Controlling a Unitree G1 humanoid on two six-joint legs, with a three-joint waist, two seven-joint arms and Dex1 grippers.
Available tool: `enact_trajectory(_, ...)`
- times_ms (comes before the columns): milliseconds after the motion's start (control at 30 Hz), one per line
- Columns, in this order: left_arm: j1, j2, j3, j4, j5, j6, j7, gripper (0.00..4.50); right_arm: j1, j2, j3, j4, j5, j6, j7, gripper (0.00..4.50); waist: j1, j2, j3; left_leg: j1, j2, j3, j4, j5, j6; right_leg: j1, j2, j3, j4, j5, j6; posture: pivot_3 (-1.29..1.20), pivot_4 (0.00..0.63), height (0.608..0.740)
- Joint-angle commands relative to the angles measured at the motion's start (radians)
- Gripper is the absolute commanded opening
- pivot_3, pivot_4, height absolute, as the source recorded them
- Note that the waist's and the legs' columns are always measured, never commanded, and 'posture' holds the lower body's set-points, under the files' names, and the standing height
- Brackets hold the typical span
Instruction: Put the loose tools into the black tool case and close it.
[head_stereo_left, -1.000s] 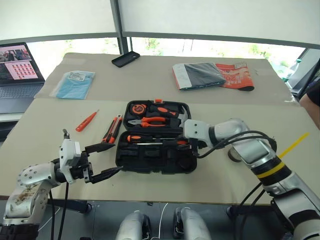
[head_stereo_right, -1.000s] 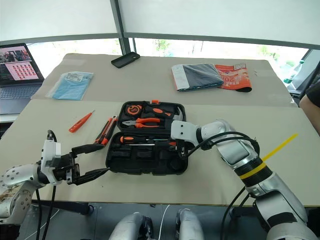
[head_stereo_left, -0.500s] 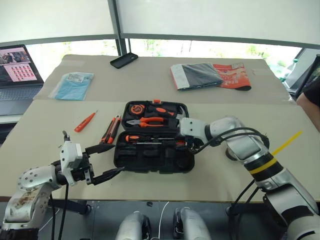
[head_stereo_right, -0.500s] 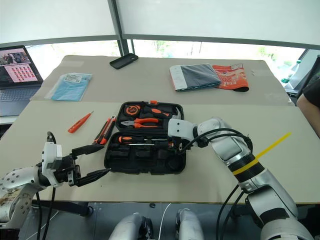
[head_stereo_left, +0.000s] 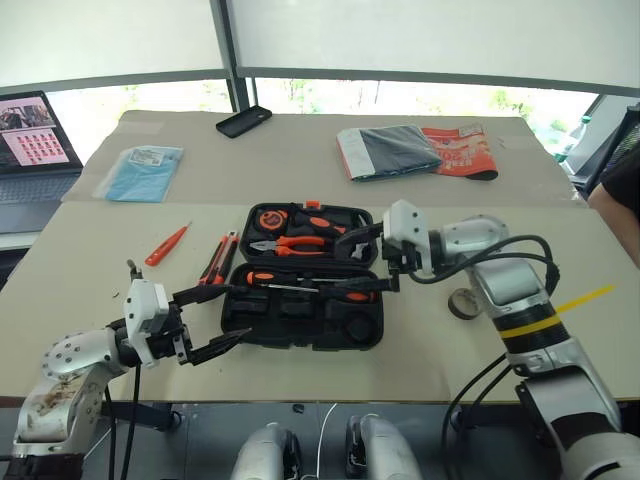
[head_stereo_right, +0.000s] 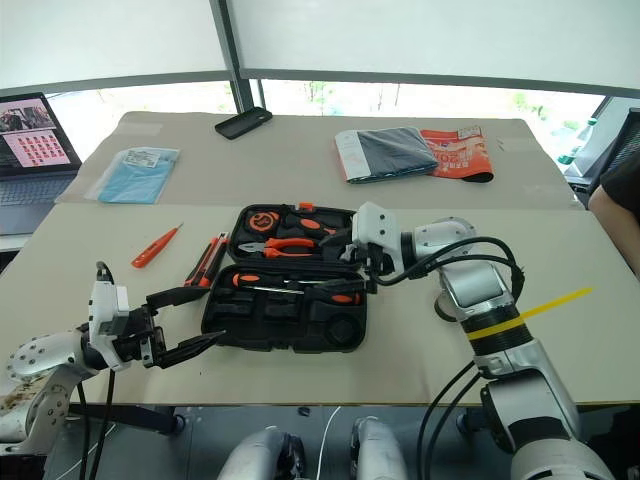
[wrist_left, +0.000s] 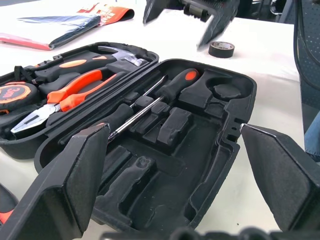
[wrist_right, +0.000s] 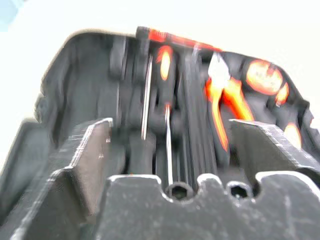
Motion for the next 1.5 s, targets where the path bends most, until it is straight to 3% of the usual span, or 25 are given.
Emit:
enact_trajectory(33, -0.018, -0.005, 0.01, 0.001, 0.005, -0.028, 0.015, 4.5, 0.04, 0.06, 0.044, 0.043, -0.069, -0.065, -0.073, 2.72, 0.0, 0.0, 0.0, 0.0, 0.0, 0.0, 0.0, 0.0, 0.0, 0.0, 0.0, 0.0, 0.0, 0.0, 0.0, 0.0, 0.15, 0.74)
enact_trajectory(300, -0.05, 0.002, 0.01, 0.021, 0.012, -0.024, 0.02, 4.5, 0.035, 0.116, 0.136, 0.275, -0.262, -0.383, -0.162, 0.03, -0.001, 0.0, 0.0, 0.001, -0.001, 0.001, 0.0, 0.0, 0.0, 0.001, 0.001, 0.0, 0.0, 0.0, 0.0, 0.0, 0.15, 0.74)
enact_trajectory(667, -0.032, -0.006, 0.017, 0.01, 0.015, -0.025, 0.049, 4.5, 0.001, 0.195, 0.139, 0.387, -0.277, -0.393, -0.176, 0.01, -0.013, -0.002, -0.001, 0.013, 0.001, 0.003, -0.012, 0.006, -0.01, 0.004, 0.001, 0.003, 0.001, 0.0, 0.0, 0.0, 0.15, 0.74)
enact_trajectory(800, -0.02, -0.008, 0.058, 0.02, 0.001, -0.023, 0.08, 4.5, -0.002, 0.2, 0.045, 0.311, -0.171, -0.384, -0.159, 0.01, -0.017, -0.002, -0.001, 0.014, 0.004, 0.003, -0.015, 0.008, -0.014, 0.003, 0.003, 0.003, 0.002, -0.002, -0.003, 0.0, 0.15, 0.74)
enact_trajectory(933, 0.001, -0.019, 0.182, 0.095, -0.013, 0.001, 0.19, 4.5, 0.061, 0.146, -0.106, 0.112, 0.027, -0.262, -0.133, 0.01, -0.011, -0.001, 0.0, 0.01, 0.004, 0.001, -0.016, 0.009, -0.015, 0.0, 0.004, 0.002, 0.002, -0.003, -0.009, 0.0, 0.15, 0.74)
enact_trajectory(1100, 0.105, -0.001, 0.324, 0.179, 0.019, 0.059, 0.295, 4.5, 0.244, 0.042, -0.209, -0.148, 0.107, -0.163, -0.176, 1.45, -0.001, -0.001, -0.001, 0.009, 0.004, 0.001, -0.016, 0.009, -0.001, 0.001, 0.002, 0.001, 0.0, -0.004, -0.01, 0.0, 0.15, 0.74)
enact_trajectory(1167, 0.133, 0.006, 0.372, 0.211, 0.046, 0.1, 0.379, 4.5, 0.309, 0.019, -0.246, -0.214, 0.136, -0.156, -0.187, 2.13, 0.001, -0.001, 0.0, 0.009, 0.004, 0.001, -0.016, 0.002, -0.008, 0.001, 0.001, 0.001, -0.003, -0.004, -0.01, 0.0, 0.15, 0.74)
enact_trajectory(1400, 0.214, 0.022, 0.518, 0.306, 0.034, 0.119, 0.417, 4.5, 0.548, 0.028, -0.423, -0.326, 0.24, -0.282, -0.214, 4.49, 0.005, -0.003, 0.001, 0.008, 0.004, 0.001, -0.016, 0.0, -0.007, 0.002, 0.001, 0.0, -0.004, -0.005, -0.008, 0.0, 0.15, 0.74)
enact_trajectory(1500, 0.2, 0.054, 0.515, 0.348, 0.057, 0.115, 0.421, 4.5, 0.612, 0.022, -0.454, -0.345, 0.255, -0.299, -0.219, 4.49, 0.009, -0.004, 0.001, 0.009, 0.004, 0.001, -0.016, -0.003, -0.003, 0.001, 0.001, 0.0, -0.004, -0.005, -0.008, 0.0, 0.15, 0.74)
